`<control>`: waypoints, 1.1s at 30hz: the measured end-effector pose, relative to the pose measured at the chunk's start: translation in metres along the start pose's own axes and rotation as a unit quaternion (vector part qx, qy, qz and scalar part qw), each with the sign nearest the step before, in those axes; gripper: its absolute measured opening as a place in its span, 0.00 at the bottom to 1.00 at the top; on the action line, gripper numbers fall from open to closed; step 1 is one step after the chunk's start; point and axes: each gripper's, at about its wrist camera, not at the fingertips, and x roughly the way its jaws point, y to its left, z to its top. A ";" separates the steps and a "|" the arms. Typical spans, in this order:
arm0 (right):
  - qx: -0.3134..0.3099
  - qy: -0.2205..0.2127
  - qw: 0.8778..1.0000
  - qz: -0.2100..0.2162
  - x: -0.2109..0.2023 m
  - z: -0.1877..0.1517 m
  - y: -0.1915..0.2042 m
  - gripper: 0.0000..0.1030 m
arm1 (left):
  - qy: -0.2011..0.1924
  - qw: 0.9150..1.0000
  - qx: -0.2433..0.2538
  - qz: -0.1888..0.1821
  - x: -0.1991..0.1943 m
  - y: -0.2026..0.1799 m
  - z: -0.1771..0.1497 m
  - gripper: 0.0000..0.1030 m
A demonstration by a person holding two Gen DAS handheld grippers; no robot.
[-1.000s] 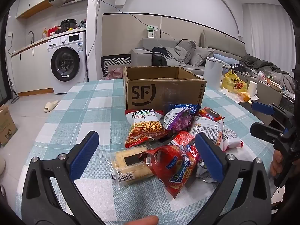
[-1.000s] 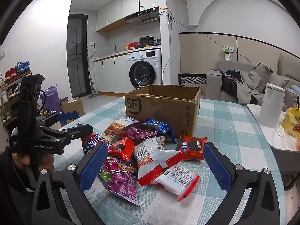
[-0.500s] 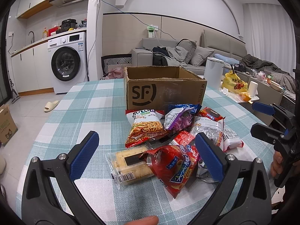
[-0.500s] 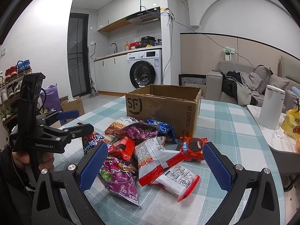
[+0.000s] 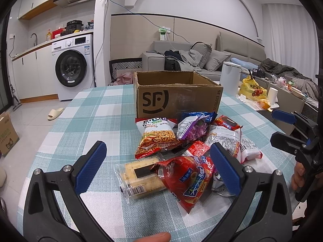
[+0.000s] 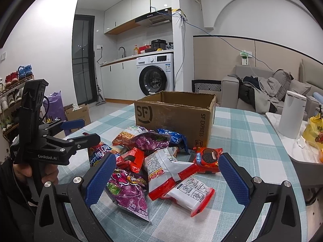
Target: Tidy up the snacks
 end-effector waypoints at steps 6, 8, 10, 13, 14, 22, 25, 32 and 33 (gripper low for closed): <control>-0.001 -0.002 1.000 -0.003 0.000 0.001 -0.001 1.00 | 0.000 1.000 0.000 0.000 0.000 0.000 0.000 0.99; 0.000 -0.004 1.000 -0.004 -0.002 0.001 -0.002 1.00 | 0.000 1.000 0.000 -0.001 0.000 0.000 0.000 0.99; 0.002 -0.004 1.000 -0.007 -0.002 0.001 -0.003 1.00 | 0.000 1.000 0.000 -0.001 0.000 0.000 0.000 0.99; 0.005 -0.003 1.000 -0.010 -0.002 0.001 -0.002 1.00 | 0.000 1.000 0.000 0.000 0.000 0.000 0.000 0.99; 0.005 -0.003 1.000 -0.010 -0.002 0.001 -0.002 1.00 | 0.000 1.000 0.000 0.000 0.000 0.000 0.000 0.99; 0.008 0.001 1.000 -0.013 -0.001 0.001 -0.003 1.00 | 0.000 1.000 0.000 0.000 0.000 0.000 0.000 0.99; 0.008 0.001 1.000 -0.012 0.001 0.001 -0.004 1.00 | 0.000 1.000 0.000 0.000 0.000 0.000 0.000 0.99; 0.029 0.001 0.999 -0.026 0.001 0.000 -0.013 1.00 | 0.000 1.000 0.001 0.000 0.000 0.000 0.000 0.99; 0.032 0.001 0.999 -0.027 0.000 0.000 -0.014 1.00 | 0.000 1.000 0.001 0.000 0.000 0.000 0.000 0.99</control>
